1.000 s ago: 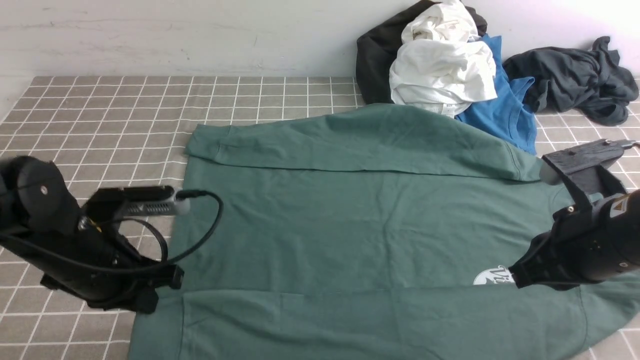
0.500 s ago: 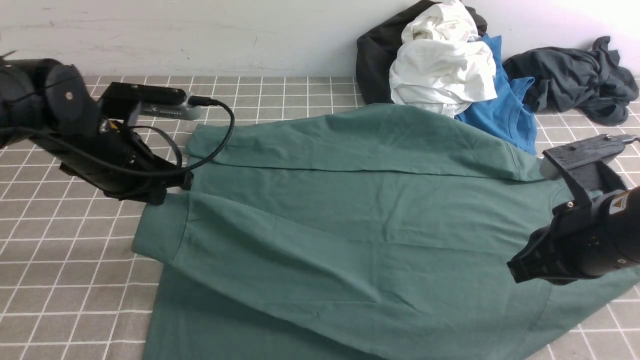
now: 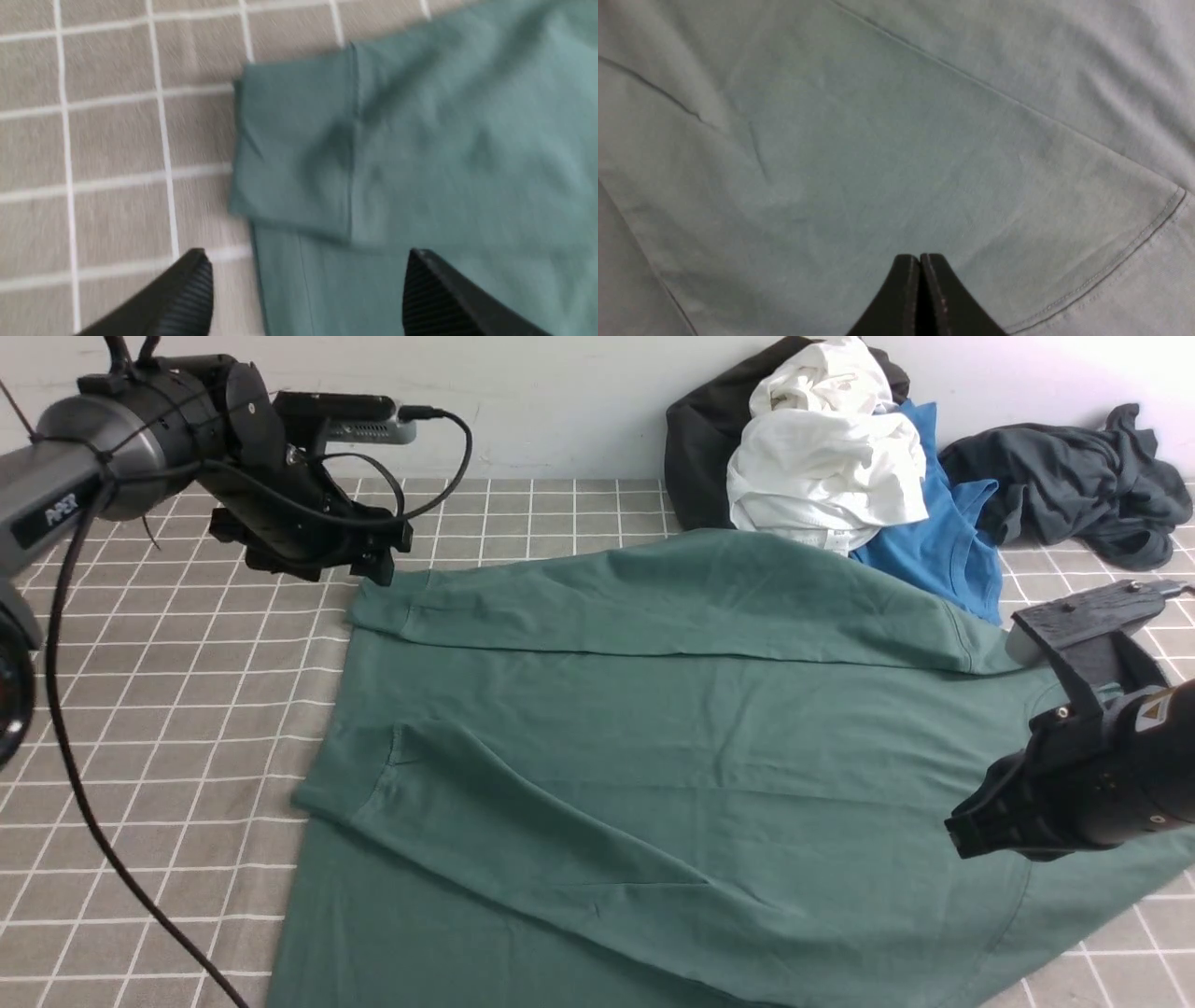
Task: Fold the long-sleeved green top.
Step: Use the left arm to clamp the cuff farthest from it
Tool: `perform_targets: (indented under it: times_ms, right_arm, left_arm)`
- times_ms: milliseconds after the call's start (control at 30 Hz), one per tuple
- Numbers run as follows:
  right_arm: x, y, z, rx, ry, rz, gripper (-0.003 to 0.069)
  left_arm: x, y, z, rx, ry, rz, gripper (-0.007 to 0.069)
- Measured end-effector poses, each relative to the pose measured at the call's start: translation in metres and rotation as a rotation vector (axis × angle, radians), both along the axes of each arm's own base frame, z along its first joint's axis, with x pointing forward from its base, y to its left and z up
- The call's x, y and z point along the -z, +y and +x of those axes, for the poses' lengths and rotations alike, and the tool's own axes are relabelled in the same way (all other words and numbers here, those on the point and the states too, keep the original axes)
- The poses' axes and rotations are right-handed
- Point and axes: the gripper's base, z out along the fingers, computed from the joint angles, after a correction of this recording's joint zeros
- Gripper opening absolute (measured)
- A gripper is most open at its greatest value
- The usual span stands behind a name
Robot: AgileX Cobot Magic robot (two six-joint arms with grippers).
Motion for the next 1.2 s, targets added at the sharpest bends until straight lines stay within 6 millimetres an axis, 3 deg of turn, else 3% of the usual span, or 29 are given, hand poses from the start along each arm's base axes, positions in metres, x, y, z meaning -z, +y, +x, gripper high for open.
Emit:
perform_targets:
  times_ms: [167, 200, 267, 300, 433, 633, 867, 1000, 1033, 1133, 1200]
  right_arm:
    - [0.0, 0.0, 0.0, 0.002, -0.001, 0.004, -0.0014]
    - [0.0, 0.0, 0.0, 0.002, -0.001, 0.004, -0.0014]
    - [0.0, 0.0, 0.0, 0.003, -0.004, 0.006, -0.0014]
    - [0.0, 0.0, 0.0, 0.003, -0.004, 0.006, -0.0014]
    - [0.0, 0.0, 0.0, 0.003, -0.004, 0.006, -0.0014]
    - [0.0, 0.0, 0.001, 0.001, -0.007, 0.005, -0.0014]
    - [0.0, 0.0, 0.001, 0.001, -0.009, 0.005, -0.0014]
    - [0.0, 0.0, 0.001, 0.0, -0.011, 0.005, -0.0014]
    - [0.0, 0.0, 0.001, 0.0, -0.011, 0.004, -0.0014]
    - [-0.001, 0.0, 0.001, -0.007, -0.014, 0.002, -0.0014]
    - [-0.001, 0.001, 0.001, -0.009, -0.014, 0.003, -0.0014]
  left_arm:
    - [0.039, 0.003, 0.023, -0.029, 0.027, -0.009, 0.0414]
    - [0.04, 0.002, 0.024, -0.029, 0.025, -0.009, 0.0402]
    - [0.055, 0.002, 0.029, -0.029, 0.043, -0.008, 0.034]
    - [0.062, 0.002, 0.03, -0.032, 0.053, -0.009, 0.0272]
    - [0.06, 0.003, 0.031, -0.031, 0.043, -0.003, 0.0074]
    - [0.038, 0.003, 0.028, -0.028, 0.018, -0.004, -0.0007]
    - [0.02, 0.004, 0.025, -0.021, 0.0, 0.018, 0.002]
    - [0.035, 0.009, 0.028, -0.026, 0.028, 0.03, 0.0181]
    - [0.037, 0.009, 0.028, -0.026, 0.03, 0.03, 0.0192]
    - [0.058, 0.012, 0.03, -0.02, 0.06, 0.041, 0.0385]
    - [0.065, 0.012, 0.032, 0.005, 0.057, 0.058, 0.0419]
